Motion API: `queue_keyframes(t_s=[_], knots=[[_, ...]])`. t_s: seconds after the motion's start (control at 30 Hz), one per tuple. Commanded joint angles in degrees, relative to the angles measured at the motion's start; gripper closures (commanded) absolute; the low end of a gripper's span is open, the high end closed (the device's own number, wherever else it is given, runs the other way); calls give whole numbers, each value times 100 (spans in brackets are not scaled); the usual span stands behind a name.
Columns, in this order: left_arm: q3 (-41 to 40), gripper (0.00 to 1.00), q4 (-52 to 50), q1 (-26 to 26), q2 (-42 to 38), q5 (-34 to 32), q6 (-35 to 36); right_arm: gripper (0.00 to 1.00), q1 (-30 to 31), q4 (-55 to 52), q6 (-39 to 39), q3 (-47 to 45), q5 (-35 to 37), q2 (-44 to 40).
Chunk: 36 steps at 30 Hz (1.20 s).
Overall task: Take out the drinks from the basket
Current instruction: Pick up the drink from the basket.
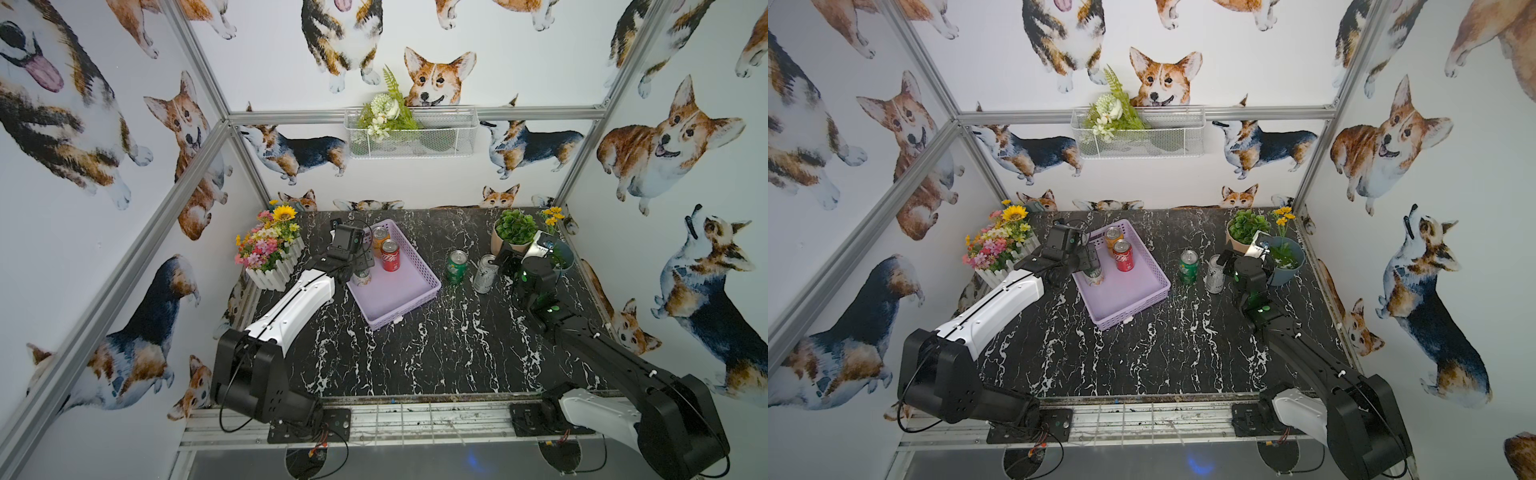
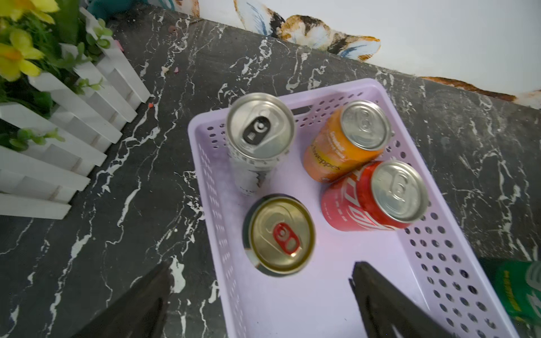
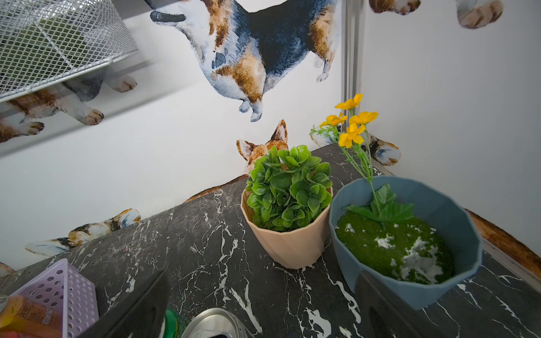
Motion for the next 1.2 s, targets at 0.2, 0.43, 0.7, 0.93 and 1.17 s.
queue_keyframes(t_s=[0.2,0.43,0.7,0.93,1.17], knots=[[730,0,398,508,925,738,442,0,9,167,8,61,6,-11],[1124,0,595,518,1668,605,506,0,8,117,-25,123,-4,10],[1318,0,904,517,2083,630,636,0,4,119,-119,219,19,63],[1236,0,1102,544,2193,689,728,0,6,132,-123,280,-30,295],[1153,0,1323,553,2300,769,797,0,0,123,-113,248,-47,314]])
